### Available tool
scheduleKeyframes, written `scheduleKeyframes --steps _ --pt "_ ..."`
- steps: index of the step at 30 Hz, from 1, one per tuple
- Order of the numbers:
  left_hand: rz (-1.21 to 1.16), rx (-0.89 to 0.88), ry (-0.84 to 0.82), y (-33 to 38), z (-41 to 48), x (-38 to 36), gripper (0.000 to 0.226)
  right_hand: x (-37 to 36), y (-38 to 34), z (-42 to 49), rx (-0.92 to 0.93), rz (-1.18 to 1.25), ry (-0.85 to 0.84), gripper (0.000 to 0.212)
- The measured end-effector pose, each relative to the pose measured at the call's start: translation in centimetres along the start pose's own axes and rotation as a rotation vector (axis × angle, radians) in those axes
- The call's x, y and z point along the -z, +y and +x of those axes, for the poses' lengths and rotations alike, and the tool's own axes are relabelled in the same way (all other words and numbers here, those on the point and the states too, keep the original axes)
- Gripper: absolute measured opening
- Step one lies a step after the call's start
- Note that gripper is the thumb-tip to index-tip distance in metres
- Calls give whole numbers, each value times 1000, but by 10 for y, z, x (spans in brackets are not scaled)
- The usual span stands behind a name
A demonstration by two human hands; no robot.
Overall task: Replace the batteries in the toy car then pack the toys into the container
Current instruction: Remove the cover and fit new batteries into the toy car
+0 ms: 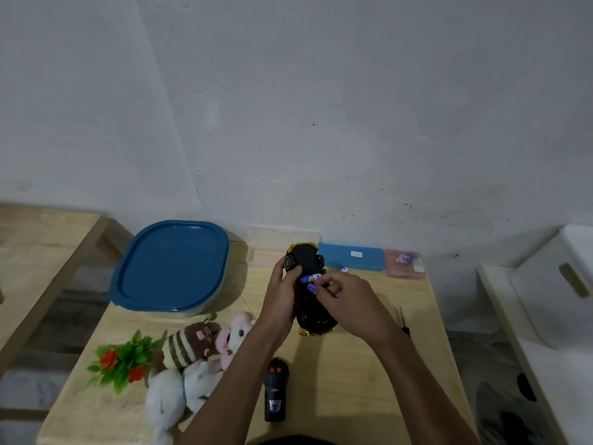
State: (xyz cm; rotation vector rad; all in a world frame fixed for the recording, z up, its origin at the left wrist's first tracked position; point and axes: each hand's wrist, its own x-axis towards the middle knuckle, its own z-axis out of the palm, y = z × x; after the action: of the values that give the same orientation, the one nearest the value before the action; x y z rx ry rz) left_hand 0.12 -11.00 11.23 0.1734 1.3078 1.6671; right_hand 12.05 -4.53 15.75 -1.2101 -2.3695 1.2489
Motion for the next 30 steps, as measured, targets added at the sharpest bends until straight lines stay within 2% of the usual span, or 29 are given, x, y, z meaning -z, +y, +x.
scheduleKeyframes --steps 5,9,13,19,26,28,30 --pt "16 -32 9 -2 -1 -8 33 -7 3 6 10 -138 167 9" --pt "-15 -29 -12 -2 -4 -13 32 -10 2 7 102 -167 244 8" --pt "-103 -8 -34 2 -4 -11 34 -11 7 7 222 -197 230 18" --pt "-129 13 -46 5 -3 -8 32 -14 6 -1 283 -322 164 35" --pt "-155 22 -41 4 -2 -3 32 -24 6 1 230 -406 296 31" --pt "-156 17 -39 3 -1 -1 32 -24 5 3 151 -382 298 39" --pt "-165 15 -44 2 0 1 33 -22 6 6 14 -256 262 57"
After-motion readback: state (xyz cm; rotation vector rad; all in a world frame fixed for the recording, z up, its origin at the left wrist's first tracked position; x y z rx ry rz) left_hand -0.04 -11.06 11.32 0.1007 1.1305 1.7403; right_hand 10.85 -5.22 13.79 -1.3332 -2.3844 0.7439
